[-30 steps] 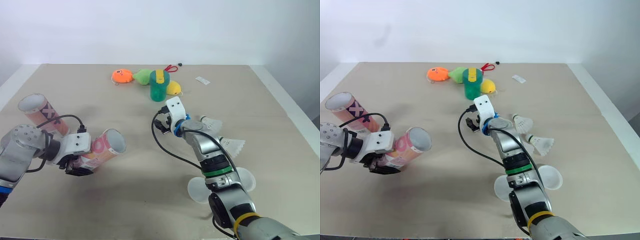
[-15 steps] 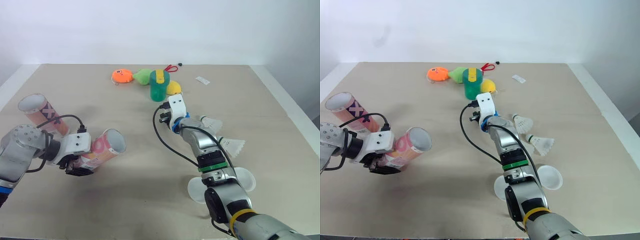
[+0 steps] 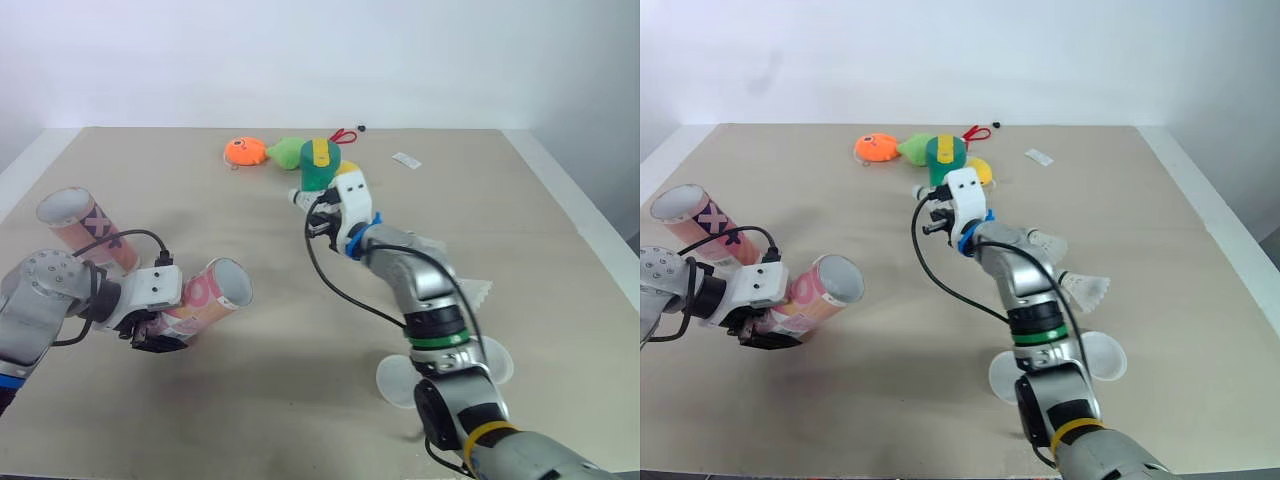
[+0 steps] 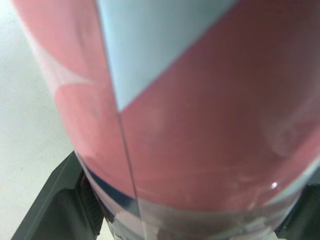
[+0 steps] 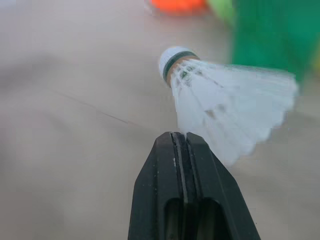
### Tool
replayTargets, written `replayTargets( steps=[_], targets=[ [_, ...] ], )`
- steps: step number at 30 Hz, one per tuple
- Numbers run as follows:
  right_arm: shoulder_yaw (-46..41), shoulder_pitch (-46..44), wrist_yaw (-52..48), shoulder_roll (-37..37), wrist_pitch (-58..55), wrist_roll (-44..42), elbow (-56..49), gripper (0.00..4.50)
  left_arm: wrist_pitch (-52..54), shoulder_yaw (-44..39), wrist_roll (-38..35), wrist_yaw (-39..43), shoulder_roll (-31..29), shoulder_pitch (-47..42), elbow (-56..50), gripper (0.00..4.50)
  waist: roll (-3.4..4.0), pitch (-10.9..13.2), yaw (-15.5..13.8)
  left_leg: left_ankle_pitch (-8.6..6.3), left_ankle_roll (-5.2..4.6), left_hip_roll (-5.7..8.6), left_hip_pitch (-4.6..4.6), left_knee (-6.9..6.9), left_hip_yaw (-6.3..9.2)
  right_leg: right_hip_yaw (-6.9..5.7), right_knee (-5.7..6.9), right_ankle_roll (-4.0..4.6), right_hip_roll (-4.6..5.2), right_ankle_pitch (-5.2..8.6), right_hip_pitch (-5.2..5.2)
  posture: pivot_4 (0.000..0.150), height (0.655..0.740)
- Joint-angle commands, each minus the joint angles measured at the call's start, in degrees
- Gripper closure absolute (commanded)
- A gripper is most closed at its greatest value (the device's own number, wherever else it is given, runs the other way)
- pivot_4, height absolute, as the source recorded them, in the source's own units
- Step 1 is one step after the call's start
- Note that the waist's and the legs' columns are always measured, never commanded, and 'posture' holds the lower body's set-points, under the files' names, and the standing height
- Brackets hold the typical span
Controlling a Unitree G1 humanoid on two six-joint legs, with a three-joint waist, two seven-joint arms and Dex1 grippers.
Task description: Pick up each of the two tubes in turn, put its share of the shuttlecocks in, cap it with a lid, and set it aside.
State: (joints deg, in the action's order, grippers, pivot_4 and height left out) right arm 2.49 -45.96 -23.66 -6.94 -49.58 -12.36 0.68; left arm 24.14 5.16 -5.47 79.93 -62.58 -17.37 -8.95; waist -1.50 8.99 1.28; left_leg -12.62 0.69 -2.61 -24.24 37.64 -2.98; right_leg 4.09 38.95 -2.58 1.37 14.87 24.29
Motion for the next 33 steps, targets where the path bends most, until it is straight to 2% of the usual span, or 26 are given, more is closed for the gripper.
replayTargets(
  steps=[1, 6, 11, 15, 18, 24, 27, 28, 30, 31, 33],
  targets=[
    [3.03, 0.10, -10.67, -6.58, 1.40, -4.44, -10.00, 4.47, 0.33, 2.26, -0.64, 0.07, 0.83, 1.04, -0.94, 0.83, 0.01, 0.00, -0.02, 0.00, 0.00, 0.02, 0.00, 0.00, 0.00, 0.00, 0.00, -0.01, 0.02, 0.00, 0.00, 0.150, 0.7400],
    [9.39, 0.93, -30.35, -20.18, 5.67, -10.00, -20.49, 4.47, 0.10, 2.81, -0.47, 0.18, 1.22, 0.35, -0.29, 0.83, 0.06, 0.03, -0.03, -0.01, -0.01, 0.04, 0.02, -0.03, -0.01, -0.02, -0.03, -0.03, -0.01, 0.05, 0.00, 0.150, 0.7400],
    [15.98, 0.15, -35.98, -24.41, 9.27, -8.25, -21.95, 4.47, -0.10, 3.29, -0.25, 0.23, 1.67, -0.47, 0.44, 0.83, 0.07, 0.02, -0.05, 0.01, -0.03, 0.00, 0.06, -0.02, 0.00, -0.06, -0.02, -0.01, -0.04, 0.05, -0.01, 0.150, 0.7400],
    [21.94, -0.88, -36.85, -24.06, 14.02, -3.16, -19.46, 4.47, -0.12, 3.53, -0.04, 0.19, 2.12, -0.82, 0.72, 0.83, 0.07, 0.02, -0.09, 0.04, -0.07, 0.02, 0.05, 0.00, -0.02, -0.04, -0.02, 0.05, -0.01, 0.07, -0.01, 0.150, 0.7400],
    [24.52, -2.92, -36.10, -20.60, 15.85, -1.19, -16.91, 4.47, -0.11, 3.66, 0.03, 0.11, 2.32, -0.99, 0.82, 0.83, 0.07, 0.02, -0.09, 0.04, -0.06, 0.03, 0.05, 0.02, -0.05, -0.02, -0.02, 0.04, 0.00, 0.06, -0.01, 0.150, 0.7400],
    [23.33, -4.73, -35.13, -13.78, 17.80, -2.21, -14.95, 4.47, 0.02, 3.90, 0.14, 0.00, 2.64, -1.30, 0.79, 0.83, 0.06, 0.01, -0.22, 0.04, -0.06, 0.03, 0.03, 0.02, 0.00, -0.07, -0.02, -0.03, -0.01, 0.02, -0.02, 0.150, 0.7400],
    [20.18, -2.68, -34.74, -13.52, 14.81, -5.67, -17.89, 3.64, 0.00, 3.92, 0.16, -0.08, 2.71, -1.27, 0.77, 0.83, 0.06, 0.01, -0.32, 0.04, -0.06, 0.03, 0.03, 0.02, 0.00, -0.06, -0.02, -0.04, 0.04, 0.01, -0.02, 0.150, 0.7400],
    [19.02, -1.44, -34.09, -13.86, 13.78, -6.51, -19.11, 3.19, -0.03, 3.93, 0.15, -0.10, 2.71, -1.25, 0.77, 0.83, 0.03, 0.00, -0.52, 0.04, -0.06, 0.03, 0.02, 0.02, 0.01, -0.07, -0.02, -0.04, 0.05, 0.01, -0.02, 0.150, 0.7400],
    [15.59, 2.12, -32.15, -14.60, 11.93, -8.71, -22.47, 1.99, -0.08, 3.95, 0.11, -0.15, 2.73, -1.13, 0.72, 0.83, 0.02, -0.01, -0.60, 0.04, -0.06, 0.02, 0.02, 0.03, 0.03, -0.08, -0.02, -0.04, 0.09, 0.01, -0.08, 0.150, 0.7400],
    [13.21, 4.31, -30.89, -14.95, 10.31, -10.45, -24.75, 1.80, -0.13, 3.95, 0.09, -0.17, 2.72, -1.04, 0.66, 0.83, 0.02, -0.01, -0.63, 0.04, -0.06, 0.02, 0.02, 0.03, 0.03, -0.08, -0.03, -0.05, 0.10, 0.01, -0.09, 0.150, 0.7400],
    [8.12, 9.38, -28.23, -16.25, 7.42, -13.47, -29.57, 1.00, -0.29, 3.93, 0.05, -0.12, 2.68, -0.93, 0.71, 0.83, 0.02, -0.01, -0.89, 0.04, -0.06, 0.03, 0.03, 0.04, 0.03, -0.08, -0.03, -0.04, 0.10, 0.01, -0.10, 0.150, 0.7400]
  ],
)
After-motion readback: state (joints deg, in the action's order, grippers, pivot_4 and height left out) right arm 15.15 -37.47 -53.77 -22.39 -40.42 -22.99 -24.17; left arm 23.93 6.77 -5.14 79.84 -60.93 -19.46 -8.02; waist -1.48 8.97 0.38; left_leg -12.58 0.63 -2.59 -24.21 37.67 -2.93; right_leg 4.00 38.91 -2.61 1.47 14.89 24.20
